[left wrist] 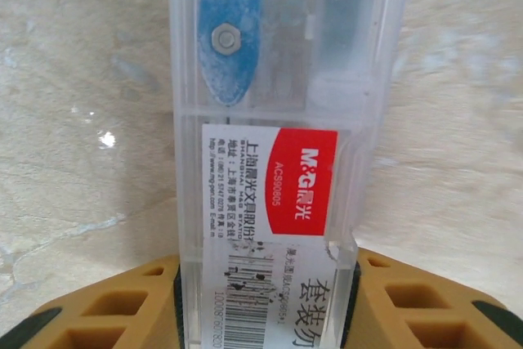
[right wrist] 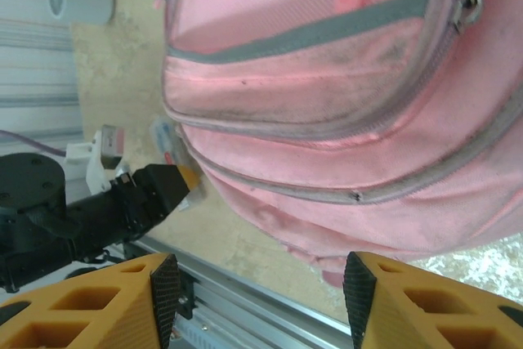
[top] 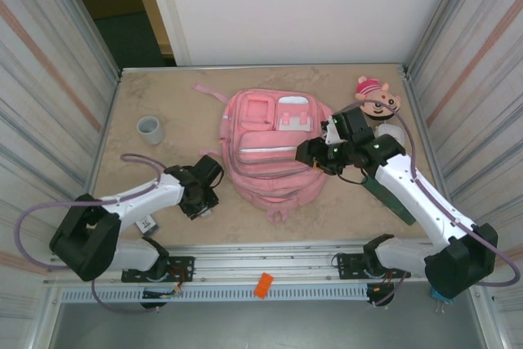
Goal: Pack books, pencil case, and school supplies into a backpack
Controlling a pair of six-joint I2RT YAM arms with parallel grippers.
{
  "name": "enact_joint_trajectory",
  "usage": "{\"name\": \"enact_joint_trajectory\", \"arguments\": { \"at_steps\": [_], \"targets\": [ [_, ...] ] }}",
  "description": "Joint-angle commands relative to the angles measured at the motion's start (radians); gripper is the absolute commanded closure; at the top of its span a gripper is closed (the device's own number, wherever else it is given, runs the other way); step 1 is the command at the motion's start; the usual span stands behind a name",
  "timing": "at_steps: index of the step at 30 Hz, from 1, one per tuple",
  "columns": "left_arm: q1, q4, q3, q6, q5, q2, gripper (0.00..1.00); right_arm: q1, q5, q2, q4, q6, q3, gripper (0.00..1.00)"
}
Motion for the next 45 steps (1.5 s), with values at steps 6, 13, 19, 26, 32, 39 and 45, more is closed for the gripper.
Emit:
{"name": "enact_joint_trajectory", "arguments": {
  "at_steps": [6,13,19,26,32,39,45],
  "targets": [
    [0.001,0.075,0.104,0.368,-0.057,-0.298,0.62,-0.027,-0.099,-0.011,0.153,-0.066,0.090,0.43],
    [0.034,0.359,0.037,0.960,0.087,-0.540,0.67,-0.035,-0.260,0.040,0.247,-0.076,0.171,0.42],
    [0.049,0.284,0.086,1.477,0.306,-0.551,0.67,0.003,-0.319,0.051,0.220,-0.101,0.203,0.38],
    [0.049,0.196,0.151,1.722,0.398,-0.419,0.66,0.098,-0.301,0.062,0.104,-0.134,0.233,0.34],
    [0.049,0.259,0.153,1.738,0.469,-0.349,0.66,0.184,-0.289,0.107,0.014,-0.166,0.263,0.33],
    [0.039,0.295,0.166,1.727,0.529,-0.320,0.66,0.219,-0.252,0.210,-0.071,-0.206,0.313,0.34],
    [0.036,0.301,0.182,1.722,0.561,-0.310,0.65,0.234,-0.283,0.293,-0.058,-0.231,0.360,0.44]
  ]
}}
